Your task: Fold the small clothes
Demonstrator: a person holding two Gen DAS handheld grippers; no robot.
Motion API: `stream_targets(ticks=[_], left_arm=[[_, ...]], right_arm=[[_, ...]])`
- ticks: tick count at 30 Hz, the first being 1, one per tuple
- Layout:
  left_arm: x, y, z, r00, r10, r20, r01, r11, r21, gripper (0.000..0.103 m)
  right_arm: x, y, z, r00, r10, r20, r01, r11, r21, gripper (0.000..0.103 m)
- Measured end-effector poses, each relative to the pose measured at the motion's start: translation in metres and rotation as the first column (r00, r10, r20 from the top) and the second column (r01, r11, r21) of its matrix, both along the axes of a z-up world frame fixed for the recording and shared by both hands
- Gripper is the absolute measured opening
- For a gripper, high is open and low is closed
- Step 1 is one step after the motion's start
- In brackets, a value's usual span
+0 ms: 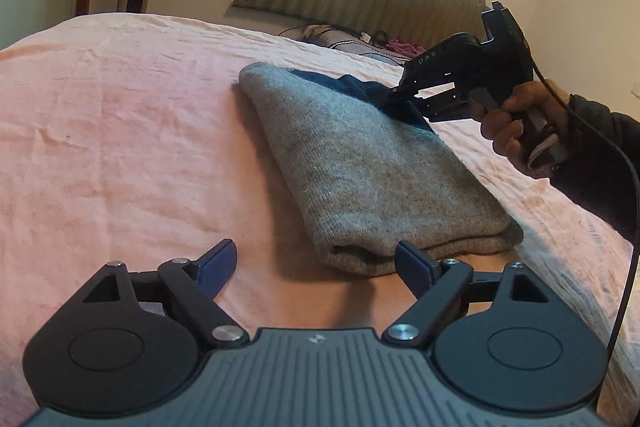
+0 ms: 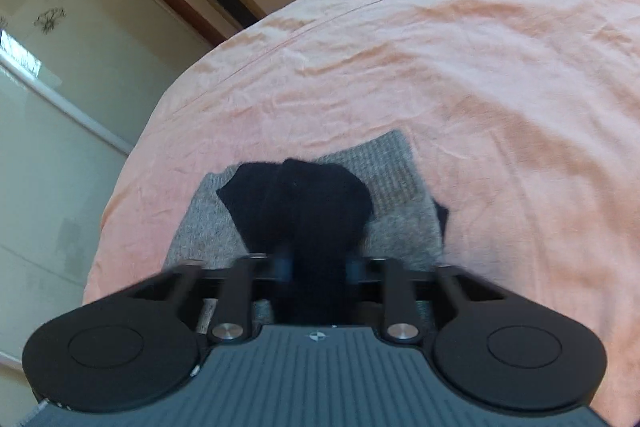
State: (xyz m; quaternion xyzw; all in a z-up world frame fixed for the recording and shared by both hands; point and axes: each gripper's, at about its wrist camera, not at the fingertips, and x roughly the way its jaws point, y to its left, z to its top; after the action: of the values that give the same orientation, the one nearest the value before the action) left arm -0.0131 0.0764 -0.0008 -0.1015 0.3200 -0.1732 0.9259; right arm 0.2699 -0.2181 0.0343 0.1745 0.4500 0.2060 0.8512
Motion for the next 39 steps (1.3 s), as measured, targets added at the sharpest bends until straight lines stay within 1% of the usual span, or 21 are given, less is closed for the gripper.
stream_targets(ticks=[3, 5, 6, 7, 10, 11, 13, 16, 19, 20, 21, 22, 25, 28, 31, 32, 34, 36, 37, 38, 39], left_arm=[[0.001, 0.002, -0.002, 1.000, 0.001, 0.000, -0.001, 1.000, -0.024, 0.087], [0.001, 0.003, -0.003, 1.000, -0.005, -0.001, 0.005, 0.999, -0.037, 0.091], [0.002, 0.003, -0.003, 1.000, -0.013, -0.003, 0.013, 0.999, -0.042, 0.093], [0.002, 0.003, -0.003, 1.000, -0.015, -0.004, 0.015, 0.999, -0.041, 0.093], [-0.005, 0.001, 0.010, 1.000, -0.017, -0.001, 0.017, 1.000, -0.019, 0.093], [-0.012, -0.001, 0.020, 0.999, -0.022, 0.045, 0.024, 0.999, -0.027, 0.093], [-0.023, -0.008, 0.045, 0.981, -0.048, 0.186, 0.059, 0.997, -0.055, 0.094], [0.003, -0.034, 0.061, 0.957, -0.122, 0.264, 0.120, 0.992, 0.022, 0.094], [0.057, -0.056, 0.037, 0.966, -0.181, 0.182, 0.165, 0.981, 0.102, 0.094], [0.076, -0.062, 0.022, 0.977, -0.194, 0.086, 0.182, 0.976, 0.122, 0.093], [0.090, -0.065, 0.006, 0.981, -0.195, -0.015, 0.196, 0.971, 0.136, 0.093], [0.084, -0.063, 0.001, 0.979, -0.199, 0.035, 0.191, 0.968, 0.161, 0.093], [0.070, -0.064, 0.000, 0.971, -0.237, 0.031, 0.224, 0.947, 0.231, 0.093], [0.064, -0.059, 0.012, 0.982, -0.190, 0.018, 0.181, 0.959, 0.216, 0.093], [0.050, -0.052, 0.016, 0.983, -0.180, 0.034, 0.174, 0.975, 0.135, 0.094], [0.050, -0.053, 0.013, 0.983, -0.183, 0.019, 0.179, 0.974, 0.137, 0.094], [0.051, -0.057, 0.003, 0.985, -0.172, 0.008, 0.168, 0.970, 0.175, 0.094], [0.048, -0.060, 0.001, 0.984, -0.175, 0.021, 0.168, 0.966, 0.195, 0.095], [0.048, -0.061, 0.001, 0.985, -0.173, 0.019, 0.165, 0.965, 0.203, 0.095], [0.048, -0.062, 0.001, 0.985, -0.172, 0.018, 0.164, 0.964, 0.208, 0.095], [0.048, -0.063, 0.000, 0.985, -0.172, 0.018, 0.164, 0.965, 0.206, 0.095]], right_arm=[[-0.026, 0.004, 0.026, 0.982, 0.052, 0.183, -0.029, 0.991, -0.129, 0.017], [-0.023, -0.008, 0.010, 0.991, 0.022, 0.132, 0.000, 0.986, -0.166, 0.017], [-0.020, -0.013, -0.005, 0.997, 0.014, 0.077, -0.001, 0.987, -0.162, 0.019], [-0.024, -0.021, -0.009, 0.995, -0.010, 0.094, 0.021, 0.992, -0.120, 0.019], [-0.031, -0.040, 0.005, 0.990, -0.118, 0.079, 0.120, 0.992, -0.024, 0.044], [-0.038, -0.044, 0.016, 0.980, -0.153, 0.130, 0.155, 0.988, -0.006, 0.052], [-0.046, -0.043, 0.034, 0.968, -0.140, 0.208, 0.135, 0.990, 0.039, 0.052], [-0.031, -0.019, 0.037, 0.987, -0.055, 0.152, 0.043, 0.996, 0.078, 0.062], [-0.014, 0.016, 0.014, 0.998, 0.005, 0.057, -0.004, 1.000, -0.010, 0.074], [-0.012, 0.023, 0.003, 0.999, 0.024, 0.034, -0.022, 0.997, -0.077, 0.073], [-0.017, 0.025, -0.002, 0.995, 0.052, 0.090, -0.041, 0.992, -0.116, 0.071], [-0.022, 0.025, -0.005, 0.989, 0.082, 0.123, -0.064, 0.988, -0.143, 0.072], [-0.030, 0.022, -0.003, 0.990, 0.090, 0.111, -0.073, 0.987, -0.145, 0.072], [-0.023, 0.033, 0.018, 0.997, 0.051, 0.051, -0.042, 0.985, -0.168, 0.070], [-0.027, 0.052, 0.047, 0.986, 0.131, 0.104, -0.133, 0.991, 0.011, 0.070], [-0.024, 0.064, 0.051, 0.982, 0.169, 0.090, -0.175, 0.983, 0.060, 0.076], [-0.014, 0.095, 0.041, 0.971, 0.239, 0.013, -0.239, 0.966, 0.101, 0.079], [0.001, 0.124, 0.018, 0.962, 0.263, -0.075, -0.260, 0.964, 0.046, 0.080], [0.007, 0.130, 0.003, 0.963, 0.256, -0.086, -0.255, 0.967, 0.018, 0.081], [0.008, 0.130, -0.001, 0.965, 0.262, -0.014, -0.262, 0.965, 0.032, 0.086], [0.013, 0.129, -0.004, 0.966, 0.257, -0.014, -0.256, 0.965, 0.053, 0.091]])
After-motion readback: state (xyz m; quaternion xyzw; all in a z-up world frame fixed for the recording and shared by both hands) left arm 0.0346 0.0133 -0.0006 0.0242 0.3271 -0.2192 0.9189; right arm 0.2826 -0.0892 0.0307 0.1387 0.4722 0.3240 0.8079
